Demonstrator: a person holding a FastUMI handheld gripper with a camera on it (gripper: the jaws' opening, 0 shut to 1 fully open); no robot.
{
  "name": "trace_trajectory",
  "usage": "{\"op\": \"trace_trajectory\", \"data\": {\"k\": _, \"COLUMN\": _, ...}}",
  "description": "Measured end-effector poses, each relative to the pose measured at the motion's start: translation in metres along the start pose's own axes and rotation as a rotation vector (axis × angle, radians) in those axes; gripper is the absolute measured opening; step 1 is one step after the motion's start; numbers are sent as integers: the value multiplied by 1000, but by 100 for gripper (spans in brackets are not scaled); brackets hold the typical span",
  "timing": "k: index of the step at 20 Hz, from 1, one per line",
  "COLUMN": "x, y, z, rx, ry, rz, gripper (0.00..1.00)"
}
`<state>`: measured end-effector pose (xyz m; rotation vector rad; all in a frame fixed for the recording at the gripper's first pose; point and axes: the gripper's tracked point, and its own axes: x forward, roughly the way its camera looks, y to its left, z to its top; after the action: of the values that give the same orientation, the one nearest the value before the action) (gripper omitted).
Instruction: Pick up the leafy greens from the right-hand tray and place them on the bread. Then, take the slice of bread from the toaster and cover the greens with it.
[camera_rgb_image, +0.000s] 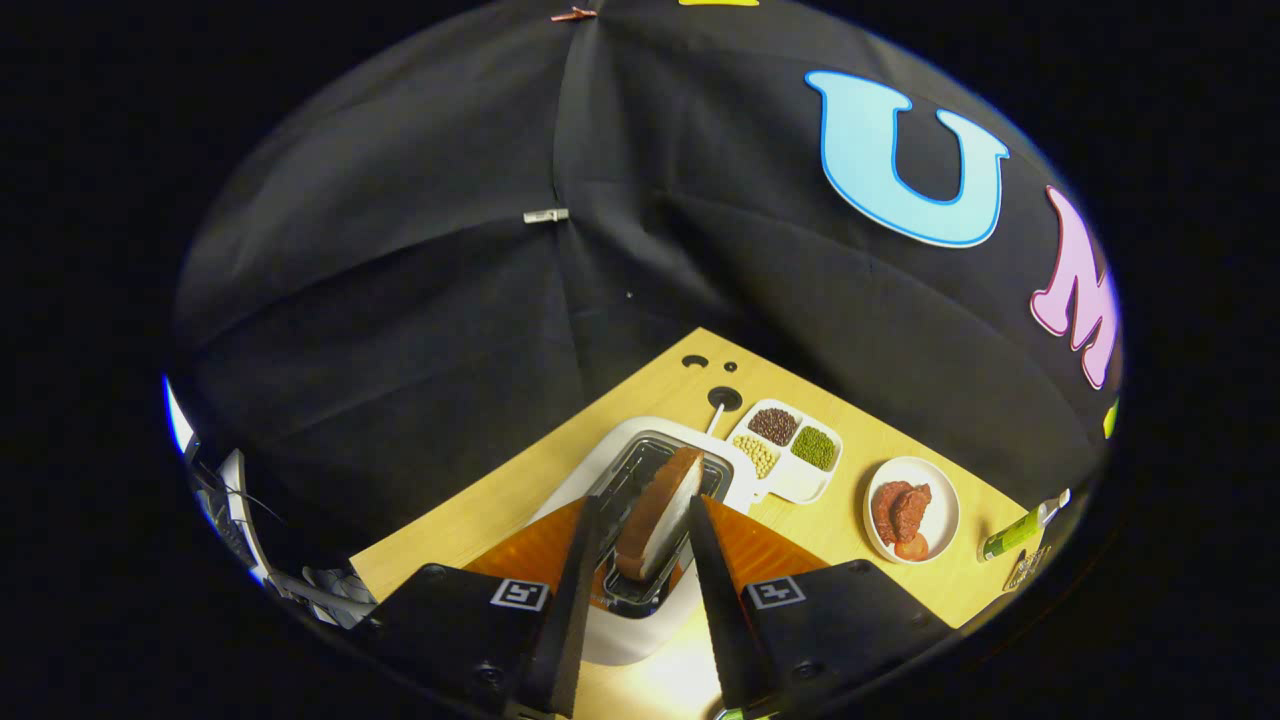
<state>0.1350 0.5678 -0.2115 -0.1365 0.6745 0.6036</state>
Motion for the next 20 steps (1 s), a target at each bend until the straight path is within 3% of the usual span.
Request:
{"op": "trace_trajectory", "data": {"k": 6, "x": 26, "y": -18, "z": -12, "rx": 11, "ry": 60, "rz": -81, "gripper": 58}}
{"op": "trace_trajectory", "data": {"k": 8, "x": 32, "y": -17, "z": -19, "rx": 52, "ry": 84, "rz": -63, "gripper": 58}}
{"op": "trace_trajectory", "data": {"k": 11, "x": 33, "y": -13, "z": -15, "rx": 102, "ry": 94, "rz": -39, "gripper": 26}}
{"op": "trace_trajectory", "data": {"k": 13, "x": 32, "y": -13, "z": -13, "rx": 104, "ry": 82, "rz": -19, "gripper": 18}}
{"op": "trace_trajectory", "data": {"k": 20, "x": -22, "y": -23, "z": 31, "rx": 191, "ry": -85, "rz": 55, "gripper": 17}}
